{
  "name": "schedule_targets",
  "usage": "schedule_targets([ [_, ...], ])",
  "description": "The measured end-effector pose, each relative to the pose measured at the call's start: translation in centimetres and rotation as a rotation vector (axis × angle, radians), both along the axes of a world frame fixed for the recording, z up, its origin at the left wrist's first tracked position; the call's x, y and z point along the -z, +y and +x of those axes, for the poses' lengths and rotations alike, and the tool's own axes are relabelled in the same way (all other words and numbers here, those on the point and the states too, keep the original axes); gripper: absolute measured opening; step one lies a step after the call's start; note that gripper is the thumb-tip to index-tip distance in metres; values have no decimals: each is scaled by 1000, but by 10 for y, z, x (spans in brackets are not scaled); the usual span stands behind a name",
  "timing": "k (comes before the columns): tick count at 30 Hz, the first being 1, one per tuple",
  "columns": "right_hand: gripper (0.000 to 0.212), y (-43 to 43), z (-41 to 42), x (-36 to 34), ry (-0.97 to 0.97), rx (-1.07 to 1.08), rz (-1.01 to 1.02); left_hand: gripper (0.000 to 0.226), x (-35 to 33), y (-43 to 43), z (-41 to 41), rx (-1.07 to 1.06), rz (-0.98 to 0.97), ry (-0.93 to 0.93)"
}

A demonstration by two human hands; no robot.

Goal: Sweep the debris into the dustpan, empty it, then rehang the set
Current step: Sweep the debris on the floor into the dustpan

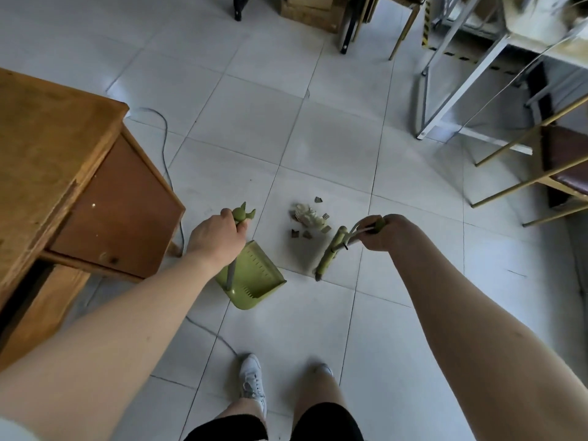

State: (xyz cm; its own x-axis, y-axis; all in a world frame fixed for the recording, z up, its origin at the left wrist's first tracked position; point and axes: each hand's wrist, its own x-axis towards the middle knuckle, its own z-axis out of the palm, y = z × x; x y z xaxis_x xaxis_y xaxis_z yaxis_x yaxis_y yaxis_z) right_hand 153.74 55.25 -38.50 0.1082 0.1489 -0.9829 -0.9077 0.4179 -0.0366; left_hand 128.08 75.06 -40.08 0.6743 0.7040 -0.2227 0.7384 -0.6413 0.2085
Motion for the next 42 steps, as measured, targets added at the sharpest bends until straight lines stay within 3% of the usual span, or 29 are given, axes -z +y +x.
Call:
schedule_targets([
  [2, 39, -11, 12, -9, -32, -45, -43, 47, -5, -1, 9, -5, -2, -4],
  [8, 50, -17, 44, -9, -137, -229, -171, 42, -3, -9, 42, -38, 13, -39],
  [15, 32, 3, 96, 34, -150, -482, -278, 35, 21, -26, 85, -209, 3, -58],
  [21, 40, 33, 134, 59, -160, -771, -224, 36, 27, -43, 130, -312, 63, 0],
  [25, 47, 62, 147, 60, -119, -844, -129, 35, 20, -65, 154, -475, 18, 11],
  [29, 34, 70, 137, 57, -95, -906, -59, 39, 16, -89, 162, -540, -45, 51],
  [34, 36, 70, 125, 47, -104, -916, -48, 39, 19, -116, 160, -596, -62, 47],
  [38, 18, 49, 128, 36, -190, -1026, -111, 41, 23, -133, 159, -603, -60, 37],
  [42, 43, 26, 136, 37, -250, -1141, -208, 37, 24, -153, 166, -611, -67, -6],
])
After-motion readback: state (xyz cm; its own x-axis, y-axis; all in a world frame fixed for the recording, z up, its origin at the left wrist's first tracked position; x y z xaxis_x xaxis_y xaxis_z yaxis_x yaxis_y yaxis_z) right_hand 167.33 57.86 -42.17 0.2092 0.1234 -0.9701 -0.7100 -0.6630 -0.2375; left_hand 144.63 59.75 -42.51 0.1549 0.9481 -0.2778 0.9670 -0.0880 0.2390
